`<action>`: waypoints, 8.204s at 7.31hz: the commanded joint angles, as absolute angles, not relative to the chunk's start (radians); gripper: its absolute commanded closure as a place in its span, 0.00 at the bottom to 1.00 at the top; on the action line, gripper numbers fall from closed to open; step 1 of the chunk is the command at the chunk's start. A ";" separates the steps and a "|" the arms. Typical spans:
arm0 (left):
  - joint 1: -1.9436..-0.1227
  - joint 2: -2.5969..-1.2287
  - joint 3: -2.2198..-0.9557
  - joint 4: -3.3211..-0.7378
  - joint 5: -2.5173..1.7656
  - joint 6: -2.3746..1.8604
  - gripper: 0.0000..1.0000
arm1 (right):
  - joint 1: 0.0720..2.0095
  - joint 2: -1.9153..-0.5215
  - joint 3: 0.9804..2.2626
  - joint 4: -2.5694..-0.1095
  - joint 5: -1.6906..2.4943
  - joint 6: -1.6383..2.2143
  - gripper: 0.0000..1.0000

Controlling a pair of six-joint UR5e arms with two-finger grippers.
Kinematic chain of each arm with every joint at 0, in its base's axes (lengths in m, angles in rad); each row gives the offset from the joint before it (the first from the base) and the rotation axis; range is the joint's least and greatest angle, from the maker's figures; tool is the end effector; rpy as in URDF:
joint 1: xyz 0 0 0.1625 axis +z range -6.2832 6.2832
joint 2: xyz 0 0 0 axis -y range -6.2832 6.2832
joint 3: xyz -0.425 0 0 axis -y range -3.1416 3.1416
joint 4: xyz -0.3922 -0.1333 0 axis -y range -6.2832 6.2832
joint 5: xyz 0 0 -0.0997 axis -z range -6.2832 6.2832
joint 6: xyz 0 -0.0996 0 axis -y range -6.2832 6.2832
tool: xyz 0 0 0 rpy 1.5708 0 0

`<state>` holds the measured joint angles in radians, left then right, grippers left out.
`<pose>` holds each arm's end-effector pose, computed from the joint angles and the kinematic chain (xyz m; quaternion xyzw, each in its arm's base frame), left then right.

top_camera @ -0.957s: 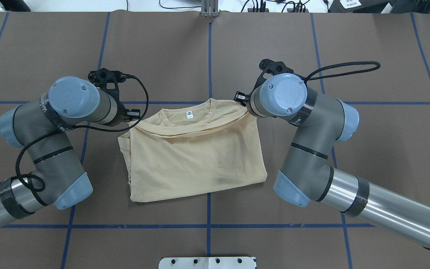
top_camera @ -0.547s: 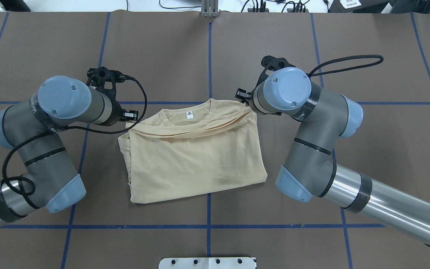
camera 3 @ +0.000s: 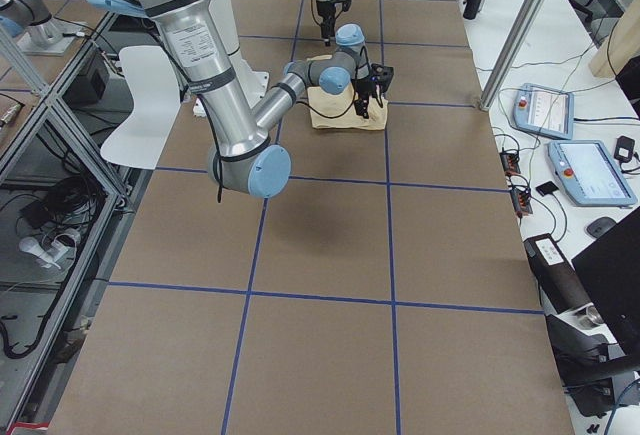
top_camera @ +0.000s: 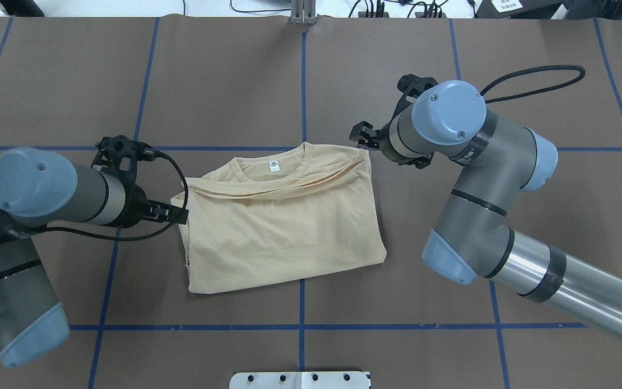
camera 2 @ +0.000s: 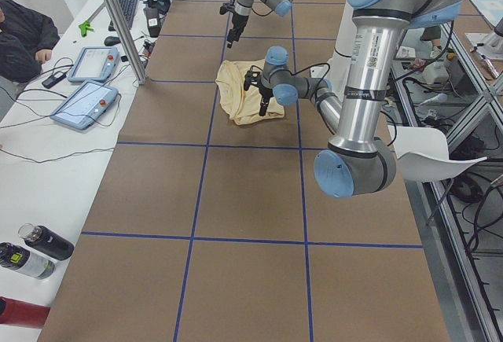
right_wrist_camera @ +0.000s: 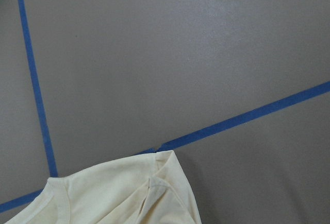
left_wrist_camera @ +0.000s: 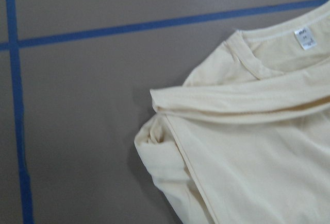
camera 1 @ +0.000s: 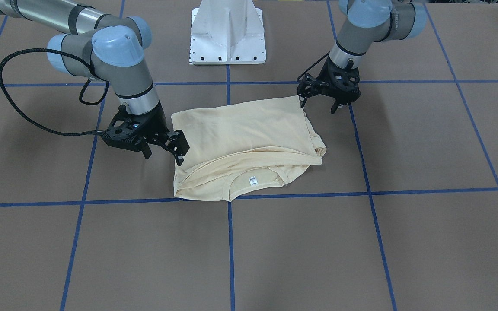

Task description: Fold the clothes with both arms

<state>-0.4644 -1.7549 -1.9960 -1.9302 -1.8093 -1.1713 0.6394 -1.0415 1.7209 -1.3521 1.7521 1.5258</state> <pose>0.4298 -0.3381 0.3285 0.0979 0.4639 0.0269 0.8800 -0.4596 -0.4855 0.2660 0.0682 -0.4346 0.2252 0.8693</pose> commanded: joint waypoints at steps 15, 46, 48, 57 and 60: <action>-0.362 -1.749 -1.934 -1.950 -1.736 -1.221 1.00 | 0.615 -1.042 1.723 -1.350 1.747 1.528 0.00; -0.870 -2.112 -1.482 -2.019 -1.967 -0.621 0.00 | 0.465 -0.643 1.210 -1.239 1.586 1.770 1.00; -0.868 -2.112 -1.482 -2.019 -1.967 -0.621 0.00 | 0.465 -0.850 1.453 -1.250 1.597 1.769 1.00; -0.865 -2.068 -1.539 -2.017 -1.968 -0.623 0.00 | 0.428 -0.875 1.576 -1.282 1.566 1.651 0.00; -0.861 -2.068 -1.536 -2.019 -1.968 -0.623 0.00 | 0.428 -0.827 1.513 -1.279 1.592 1.582 0.17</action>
<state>-0.8624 -2.0679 -1.5362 -2.0185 -1.9681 -0.6228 0.4273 -0.8395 1.5317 -1.2800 1.5801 1.6132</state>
